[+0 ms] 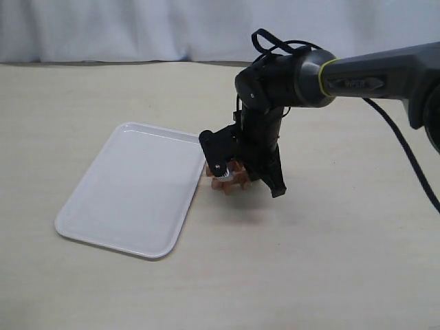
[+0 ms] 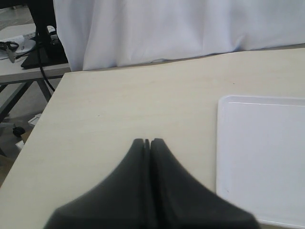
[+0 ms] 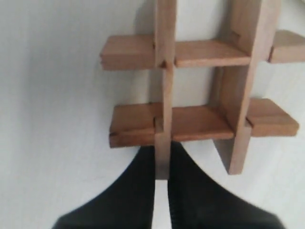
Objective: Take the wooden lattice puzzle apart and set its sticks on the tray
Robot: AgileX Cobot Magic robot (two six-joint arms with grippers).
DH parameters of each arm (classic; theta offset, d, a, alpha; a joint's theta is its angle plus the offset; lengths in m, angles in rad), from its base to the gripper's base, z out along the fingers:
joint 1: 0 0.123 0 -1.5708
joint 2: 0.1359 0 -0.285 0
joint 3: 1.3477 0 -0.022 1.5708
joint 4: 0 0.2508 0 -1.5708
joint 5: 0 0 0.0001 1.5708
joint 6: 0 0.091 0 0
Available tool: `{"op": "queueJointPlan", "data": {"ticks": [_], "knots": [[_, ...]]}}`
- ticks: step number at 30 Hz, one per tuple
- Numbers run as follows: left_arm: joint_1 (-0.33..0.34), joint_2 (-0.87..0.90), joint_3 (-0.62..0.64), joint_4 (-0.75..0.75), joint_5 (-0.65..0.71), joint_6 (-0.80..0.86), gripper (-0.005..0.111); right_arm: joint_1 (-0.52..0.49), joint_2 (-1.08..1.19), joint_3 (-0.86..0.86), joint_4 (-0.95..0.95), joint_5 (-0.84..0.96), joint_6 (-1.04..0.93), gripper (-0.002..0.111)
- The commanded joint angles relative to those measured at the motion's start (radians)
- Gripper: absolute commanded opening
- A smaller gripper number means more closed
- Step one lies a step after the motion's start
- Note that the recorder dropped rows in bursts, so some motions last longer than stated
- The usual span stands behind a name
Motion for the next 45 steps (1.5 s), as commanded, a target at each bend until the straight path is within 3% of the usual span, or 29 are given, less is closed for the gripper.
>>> {"op": "queueJointPlan", "data": {"ticks": [1, 8, 12, 16, 18, 20, 22, 23, 28, 31, 36, 40, 45], "knots": [[0.000, -0.002, 0.002, -0.002, -0.016, -0.001, 0.000, -0.001, -0.032, -0.004, 0.004, 0.019, -0.005, 0.005], [0.000, -0.002, 0.002, -0.002, -0.016, -0.001, 0.000, -0.001, -0.154, -0.004, 0.046, 0.060, -0.012, 0.005], [0.000, -0.002, 0.002, -0.002, -0.016, -0.001, 0.000, -0.001, -0.188, -0.004, 0.257, -0.028, -0.012, 0.005], [0.000, -0.002, 0.002, -0.002, -0.016, -0.001, 0.000, -0.001, -0.175, -0.004, 0.647, -0.128, -0.012, 0.005], [0.000, -0.002, 0.002, -0.002, -0.016, -0.001, 0.000, -0.001, -0.147, -0.004, 1.012, -0.178, -0.034, 0.005], [0.000, -0.002, 0.002, -0.002, -0.016, -0.001, 0.000, -0.001, -0.114, -0.004, 1.239, -0.175, -0.111, 0.005], [0.000, -0.002, 0.002, -0.002, -0.016, -0.001, 0.000, 0.000, -0.075, -0.004, 1.298, -0.177, -0.157, 0.005], [0.000, -0.002, 0.002, -0.002, -0.016, -0.001, 0.000, 0.000, -0.065, -0.004, 1.298, -0.181, -0.157, 0.005], [0.000, -0.002, 0.002, -0.002, -0.016, -0.001, 0.000, 0.000, -0.022, -0.004, 1.259, -0.186, -0.131, 0.038], [0.000, -0.002, 0.002, -0.002, -0.016, -0.001, 0.000, 0.000, -0.024, -0.014, 1.257, -0.186, -0.131, 0.049], [0.000, -0.002, 0.002, -0.002, -0.016, -0.001, 0.000, 0.000, -0.064, -0.051, 1.092, -0.187, -0.051, 0.049], [0.000, -0.002, 0.002, -0.002, -0.016, -0.001, 0.000, 0.000, -0.124, -0.098, 0.668, -0.189, 0.137, 0.047], [0.000, -0.002, 0.002, 0.000, -0.016, -0.001, 0.000, -0.002, -0.155, -0.102, 0.243, -0.114, 0.161, 0.047]]}}
